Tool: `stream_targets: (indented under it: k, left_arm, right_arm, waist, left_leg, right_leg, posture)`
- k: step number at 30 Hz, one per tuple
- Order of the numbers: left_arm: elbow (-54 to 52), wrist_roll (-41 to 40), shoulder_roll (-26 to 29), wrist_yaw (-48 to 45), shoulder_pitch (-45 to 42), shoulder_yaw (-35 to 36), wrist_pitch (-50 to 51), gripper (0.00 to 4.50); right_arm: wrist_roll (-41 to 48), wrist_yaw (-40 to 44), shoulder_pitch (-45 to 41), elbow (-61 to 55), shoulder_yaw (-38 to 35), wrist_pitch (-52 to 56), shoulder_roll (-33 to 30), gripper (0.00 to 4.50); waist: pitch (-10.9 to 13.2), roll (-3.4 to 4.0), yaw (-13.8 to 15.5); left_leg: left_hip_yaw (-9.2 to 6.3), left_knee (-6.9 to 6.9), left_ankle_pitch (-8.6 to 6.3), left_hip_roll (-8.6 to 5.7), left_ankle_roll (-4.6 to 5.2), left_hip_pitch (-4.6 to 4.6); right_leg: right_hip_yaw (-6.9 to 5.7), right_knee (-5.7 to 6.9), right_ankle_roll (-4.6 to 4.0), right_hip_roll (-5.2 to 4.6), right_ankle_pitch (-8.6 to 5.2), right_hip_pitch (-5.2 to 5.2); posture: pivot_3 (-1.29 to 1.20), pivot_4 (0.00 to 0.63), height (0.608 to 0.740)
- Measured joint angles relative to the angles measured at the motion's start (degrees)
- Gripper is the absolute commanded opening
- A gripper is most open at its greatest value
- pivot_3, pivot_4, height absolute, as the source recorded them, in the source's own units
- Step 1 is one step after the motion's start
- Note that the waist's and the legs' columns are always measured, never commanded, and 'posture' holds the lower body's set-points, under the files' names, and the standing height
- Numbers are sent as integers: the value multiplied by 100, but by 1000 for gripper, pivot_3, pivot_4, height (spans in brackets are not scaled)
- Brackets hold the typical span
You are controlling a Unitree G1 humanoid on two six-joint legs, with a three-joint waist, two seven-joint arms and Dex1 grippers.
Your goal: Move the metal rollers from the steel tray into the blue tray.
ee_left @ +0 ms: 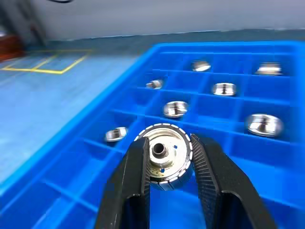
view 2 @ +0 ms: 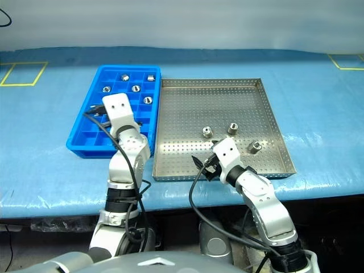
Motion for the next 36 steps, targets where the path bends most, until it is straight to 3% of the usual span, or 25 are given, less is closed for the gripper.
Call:
stream_targets:
  k: [14,27,36]
  left_arm:
    - [-610,-44,141,651,259,821,-101,979]
    - [-379,-309,206,193,474,648,209,979]
    - [-378,-656,215,212,465,703,283,3946]
  right_arm:
    - [-1,210,-147,198,49,-3,-44,4500]
    - [-1,224,-210,214,72,-4,-64,4500]
    - [-1,209,-202,213,72,-4,-68,4500]
  waist:
    - [8,-15,244]
    - [10,-19,254]
    - [10,-19,253]
  left_leg:
    - [-1,4,0,-1,0,-2]
    - [-2,4,0,-1,0,0]
    - [-2,5,0,-1,0,0]
  right_leg:
    - [-4,0,2,-2,3,2]
    - [-5,2,2,-2,3,3]
    - [-5,1,0,-2,2,4]
  posture:
    - [-61,150,740]
    - [-74,150,740]
    - [-81,150,740]
